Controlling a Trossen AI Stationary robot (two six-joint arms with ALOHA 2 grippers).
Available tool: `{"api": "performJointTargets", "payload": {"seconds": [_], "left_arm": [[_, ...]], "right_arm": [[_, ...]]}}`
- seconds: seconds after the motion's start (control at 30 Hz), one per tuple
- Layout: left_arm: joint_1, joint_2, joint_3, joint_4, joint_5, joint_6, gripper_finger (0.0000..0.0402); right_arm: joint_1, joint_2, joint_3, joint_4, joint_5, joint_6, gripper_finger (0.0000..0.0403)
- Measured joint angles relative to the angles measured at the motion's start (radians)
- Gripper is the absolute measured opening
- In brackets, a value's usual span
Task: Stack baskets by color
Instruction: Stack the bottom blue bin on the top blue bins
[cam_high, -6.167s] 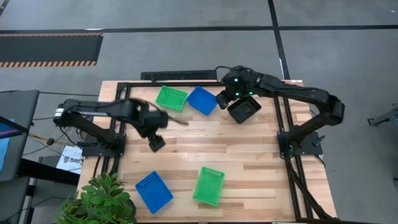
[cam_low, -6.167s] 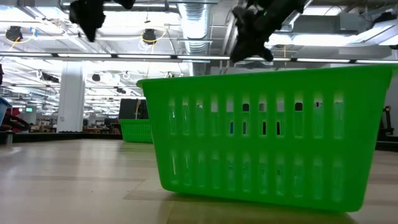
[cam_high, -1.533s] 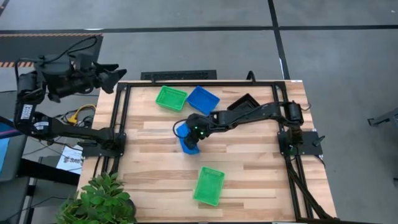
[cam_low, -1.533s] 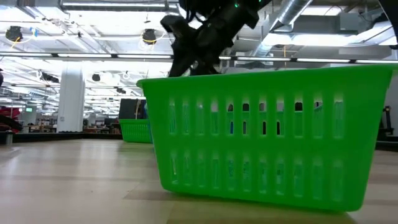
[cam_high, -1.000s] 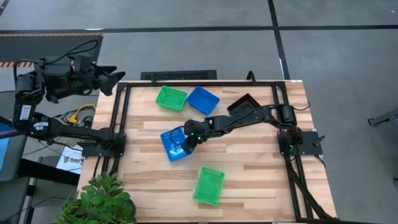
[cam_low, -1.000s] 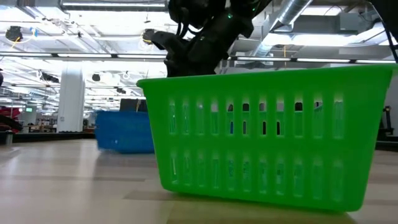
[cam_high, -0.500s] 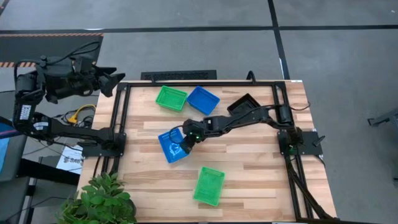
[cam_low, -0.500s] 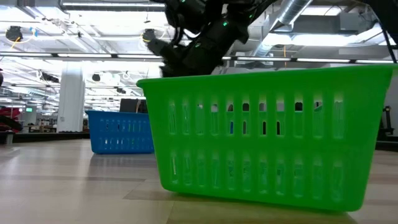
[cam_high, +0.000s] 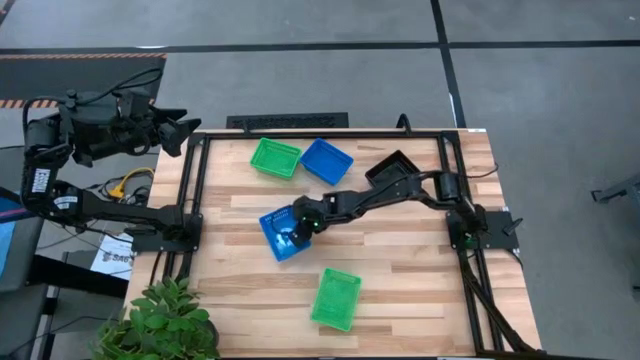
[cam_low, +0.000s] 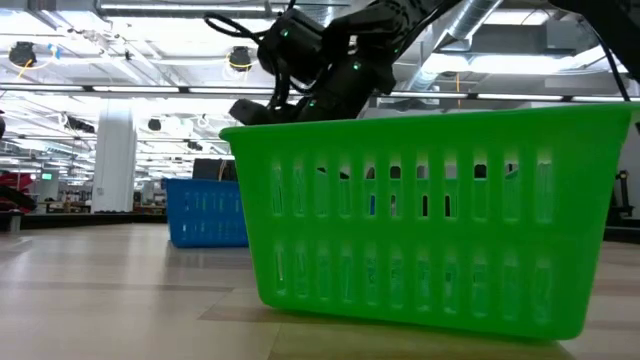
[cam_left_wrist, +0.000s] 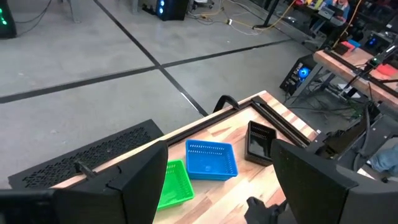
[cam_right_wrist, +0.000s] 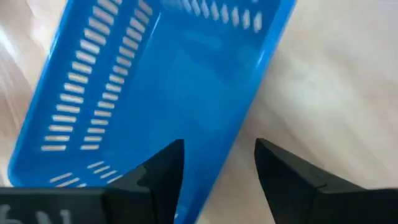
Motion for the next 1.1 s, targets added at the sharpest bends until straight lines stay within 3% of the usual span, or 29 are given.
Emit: {"api": "performJointTargets", "payload": {"seconds": [0.13,0.33,0.53,0.7,0.9,1.1], "left_arm": [[0.0,0.0,0.0,0.0,0.0,0.0,0.0274],[0.0,0.0,0.0,0.0,0.0,0.0,0.0274],[0.0,0.0,0.0,0.0,0.0,0.0,0.0274],[0.0,0.0,0.0,0.0,0.0,-0.003,0.0274],[0.0,0.001,0.0,0.0,0.0,-0.035,0.0274],[0.0,0.001,0.0,-0.019,0.0,-0.076,0.0274]], "right_arm": [[0.001,0.015,-0.001,-0.028,-0.025,0.016,0.0163],[-0.017,-0.021,0.0,-0.038,-0.032,-0.031,0.0017],[-0.102,-0.098,0.0,-0.091,-0.1,-0.097,0.0006],[-0.199,-0.235,0.0,-0.133,-0.154,-0.216,0.0003],[-0.391,-0.39,0.0,-0.204,-0.153,-0.416,0.0003],[-0.585,-0.414,0.0,-0.26,-0.168,-0.594,0.0002]]}}
